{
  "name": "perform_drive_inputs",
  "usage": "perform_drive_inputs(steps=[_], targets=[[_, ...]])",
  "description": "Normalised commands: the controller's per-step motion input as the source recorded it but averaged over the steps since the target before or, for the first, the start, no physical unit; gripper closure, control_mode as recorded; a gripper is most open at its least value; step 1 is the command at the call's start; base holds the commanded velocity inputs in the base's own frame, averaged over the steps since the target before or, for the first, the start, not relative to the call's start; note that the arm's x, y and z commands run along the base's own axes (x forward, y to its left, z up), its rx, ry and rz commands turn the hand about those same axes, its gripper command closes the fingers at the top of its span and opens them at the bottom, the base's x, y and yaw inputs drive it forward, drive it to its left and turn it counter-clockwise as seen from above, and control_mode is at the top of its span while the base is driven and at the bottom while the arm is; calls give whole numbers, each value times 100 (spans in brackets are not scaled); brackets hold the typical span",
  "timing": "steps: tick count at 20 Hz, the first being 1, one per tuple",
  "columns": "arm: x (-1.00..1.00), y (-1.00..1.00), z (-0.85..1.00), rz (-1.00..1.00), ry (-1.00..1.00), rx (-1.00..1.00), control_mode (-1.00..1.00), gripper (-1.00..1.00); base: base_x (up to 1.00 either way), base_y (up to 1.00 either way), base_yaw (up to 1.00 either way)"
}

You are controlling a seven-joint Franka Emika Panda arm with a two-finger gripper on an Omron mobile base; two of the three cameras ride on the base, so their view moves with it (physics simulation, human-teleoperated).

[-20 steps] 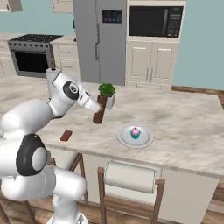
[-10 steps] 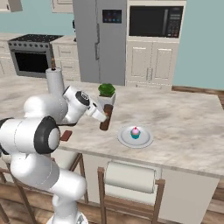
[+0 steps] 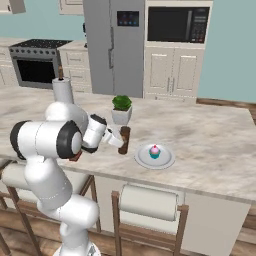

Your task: Take the cinnamon bottle from the cabinet and place it on the dining table, next to the plate with the cupcake. Then take the chocolate from the dining counter and place it on the cupcake plate.

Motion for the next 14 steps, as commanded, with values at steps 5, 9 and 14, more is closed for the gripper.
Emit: perform_drive_inputs(steps=[5, 9, 14], targets=[[36, 0, -16, 0, -8, -3, -100, 100, 0, 0, 0], [29, 0, -30, -1, 0, 0, -100, 100, 0, 0, 0], [42, 2, -24, 0, 3, 0, -100, 100, 0, 0, 0]])
